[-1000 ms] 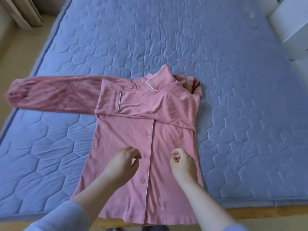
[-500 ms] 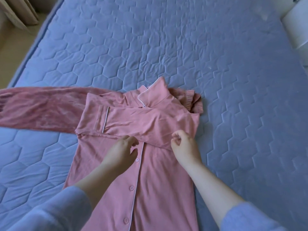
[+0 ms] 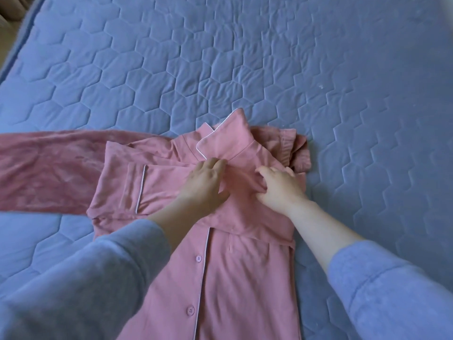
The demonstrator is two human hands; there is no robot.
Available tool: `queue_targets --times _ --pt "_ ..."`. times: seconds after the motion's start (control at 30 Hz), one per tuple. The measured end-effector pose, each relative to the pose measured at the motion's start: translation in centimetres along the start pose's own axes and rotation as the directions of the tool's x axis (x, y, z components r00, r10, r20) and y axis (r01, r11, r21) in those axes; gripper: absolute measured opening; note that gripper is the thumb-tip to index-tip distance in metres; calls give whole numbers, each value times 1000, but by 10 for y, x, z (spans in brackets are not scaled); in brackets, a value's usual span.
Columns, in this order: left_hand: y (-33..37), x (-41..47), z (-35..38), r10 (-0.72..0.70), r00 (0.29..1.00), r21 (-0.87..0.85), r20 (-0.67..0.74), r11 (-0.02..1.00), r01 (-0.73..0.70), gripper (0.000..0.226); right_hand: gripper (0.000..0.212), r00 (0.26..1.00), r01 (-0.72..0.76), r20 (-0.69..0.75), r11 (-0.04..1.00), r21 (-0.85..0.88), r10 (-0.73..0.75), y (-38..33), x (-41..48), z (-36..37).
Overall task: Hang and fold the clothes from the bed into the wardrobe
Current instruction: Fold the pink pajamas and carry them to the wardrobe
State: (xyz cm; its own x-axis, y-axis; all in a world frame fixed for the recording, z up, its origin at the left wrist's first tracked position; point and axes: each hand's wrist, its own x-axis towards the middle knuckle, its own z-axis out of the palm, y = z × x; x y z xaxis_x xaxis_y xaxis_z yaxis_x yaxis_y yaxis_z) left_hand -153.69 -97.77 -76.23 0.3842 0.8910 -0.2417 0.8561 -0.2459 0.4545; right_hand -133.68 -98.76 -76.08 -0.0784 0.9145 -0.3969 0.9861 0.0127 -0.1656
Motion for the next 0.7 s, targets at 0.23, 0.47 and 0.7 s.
queue_targets --times 0.23,0.47,0.7 --pt "1 34 2 9 999 112 -32 994 -6 30 22 926 19 -375 987 157 42 6 -6 4" --pt "6 56 9 -24 995 40 93 999 20 24 18 917 -221 -308 965 142 255 5 9 21" --pt "0 63 -7 -37 937 40 346 999 24 31 21 970 -183 -105 945 272 218 4 6 4"
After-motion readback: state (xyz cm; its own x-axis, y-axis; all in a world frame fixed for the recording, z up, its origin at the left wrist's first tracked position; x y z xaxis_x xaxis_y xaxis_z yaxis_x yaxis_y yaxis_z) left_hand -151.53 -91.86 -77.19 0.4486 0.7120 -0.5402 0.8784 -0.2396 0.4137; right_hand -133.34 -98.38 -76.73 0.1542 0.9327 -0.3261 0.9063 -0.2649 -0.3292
